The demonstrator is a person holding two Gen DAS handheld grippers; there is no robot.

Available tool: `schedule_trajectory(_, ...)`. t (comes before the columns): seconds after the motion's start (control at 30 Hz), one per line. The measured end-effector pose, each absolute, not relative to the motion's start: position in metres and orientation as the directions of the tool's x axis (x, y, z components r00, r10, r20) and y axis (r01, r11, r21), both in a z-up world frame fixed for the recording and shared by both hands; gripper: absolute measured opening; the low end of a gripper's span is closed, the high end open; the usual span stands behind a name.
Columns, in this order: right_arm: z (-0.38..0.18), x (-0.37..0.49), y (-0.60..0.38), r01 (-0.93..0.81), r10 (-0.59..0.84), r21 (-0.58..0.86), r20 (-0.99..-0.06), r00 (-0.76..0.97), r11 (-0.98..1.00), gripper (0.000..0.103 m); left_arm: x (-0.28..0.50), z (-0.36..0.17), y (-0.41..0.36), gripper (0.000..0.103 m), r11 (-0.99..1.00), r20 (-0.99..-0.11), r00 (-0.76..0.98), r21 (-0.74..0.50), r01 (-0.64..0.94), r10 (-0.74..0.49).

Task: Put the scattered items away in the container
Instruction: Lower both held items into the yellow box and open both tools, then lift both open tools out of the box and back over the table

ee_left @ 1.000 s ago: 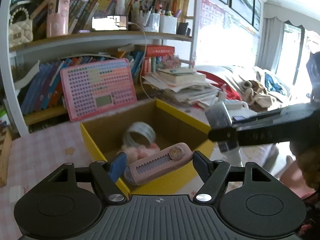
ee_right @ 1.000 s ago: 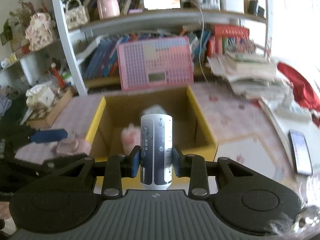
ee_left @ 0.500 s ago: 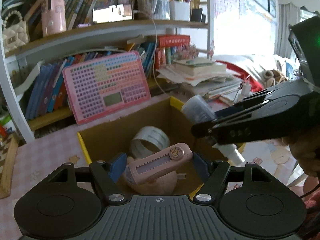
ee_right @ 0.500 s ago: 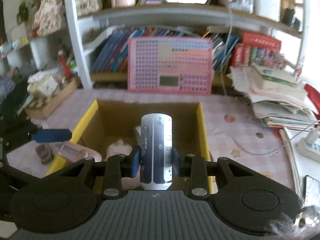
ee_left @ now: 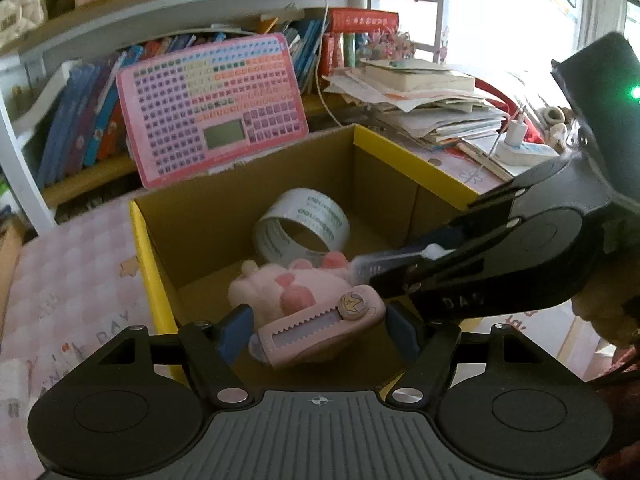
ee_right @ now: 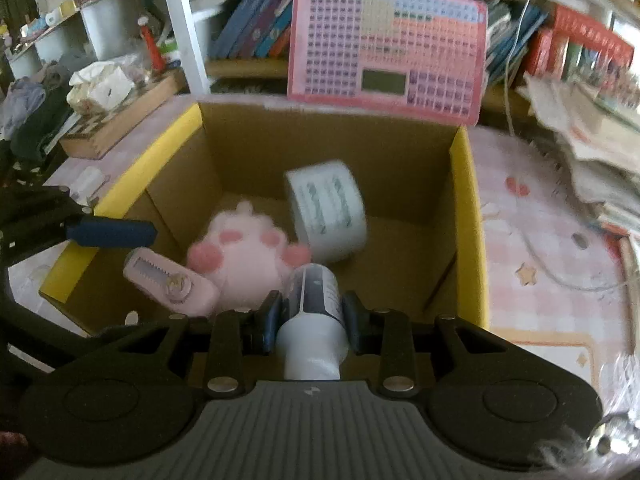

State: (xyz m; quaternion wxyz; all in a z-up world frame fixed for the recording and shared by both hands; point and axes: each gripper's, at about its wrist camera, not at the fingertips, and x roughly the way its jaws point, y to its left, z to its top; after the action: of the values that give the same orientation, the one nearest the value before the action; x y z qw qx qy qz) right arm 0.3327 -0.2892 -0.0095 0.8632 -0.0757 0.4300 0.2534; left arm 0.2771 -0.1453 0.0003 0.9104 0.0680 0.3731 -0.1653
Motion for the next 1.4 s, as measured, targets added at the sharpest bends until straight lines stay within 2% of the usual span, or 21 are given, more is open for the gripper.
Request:
schedule_trajectory(0.17,-0.018,0.337,-0.288,-0.521,0.366,0.082,-0.803,0.471,0.85,0.031,0.282,-0.002,-0.141,0.075,0.938,-0.711,0.642,-0.074,0.337,-0.287)
schedule_trajectory(0.33,-0.019,0.339,-0.288,-0.523,0.373,0.091,-0.803,0.464,0.847,0.031,0.281,-0.003,-0.139,0.076,0.94,-0.704,0.651,-0.071,0.333,-0.284)
schedule_trajectory(0.4,-0.018,0.339,-0.288,-0.522,0.379,0.097,-0.799,0.467,0.847,0.032,0.281,-0.003,-0.138,0.08,0.945,-0.7,0.66,-0.063,0.322,-0.272)
schedule_trajectory(0.67,0.004,0.33,-0.293,-0.505,0.411,0.109,-0.737,0.536,0.856,0.056,0.262,0.012,-0.132,0.086,0.961,-0.632,0.741,-0.025,0.275,-0.229)
schedule_trajectory(0.8,0.02,0.318,-0.298,-0.485,0.424,0.113,-0.678,0.601,0.867,0.067,0.248,0.026,-0.129,0.092,0.969,-0.572,0.794,-0.007,0.247,-0.206)
schedule_trajectory(0.93,0.029,0.304,-0.302,-0.457,0.428,0.128,-0.628,0.65,0.881,0.079,0.233,0.035,-0.127,0.093,0.974,-0.535,0.825,0.013,0.226,-0.184)
schedule_trajectory(1.13,0.032,0.287,-0.3,-0.442,0.422,0.121,-0.592,0.687,0.889,0.083,0.219,0.031,-0.125,0.093,0.979,-0.544,0.823,0.013,0.206,-0.166)
schedule_trajectory(1.4,0.032,0.264,-0.296,-0.413,0.395,0.114,-0.594,0.701,0.904,0.084,0.202,0.029,-0.116,0.093,0.978,-0.544,0.82,-0.002,0.207,-0.175)
